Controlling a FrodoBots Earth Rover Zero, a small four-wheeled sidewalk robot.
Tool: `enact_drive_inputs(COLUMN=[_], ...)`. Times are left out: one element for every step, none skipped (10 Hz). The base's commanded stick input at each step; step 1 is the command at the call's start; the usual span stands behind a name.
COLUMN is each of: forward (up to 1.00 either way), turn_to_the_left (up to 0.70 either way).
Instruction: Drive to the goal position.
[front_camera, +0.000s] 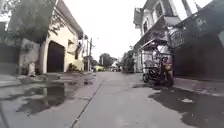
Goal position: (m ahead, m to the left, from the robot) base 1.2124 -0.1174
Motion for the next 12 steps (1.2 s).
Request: enact_drive_inputs(forward=[1.0, 1.0, 1.0, 1.0, 1.0, 1.0, 1.0, 1.0, 1.0, 1.0, 1.0, 1.0], turn_to_the_left=[-0.09, -0.21, -0.33, -0.14, 0.0, 0.0, 0.0, -0.07, -0.21, -0.25, -0.18, -0.1])
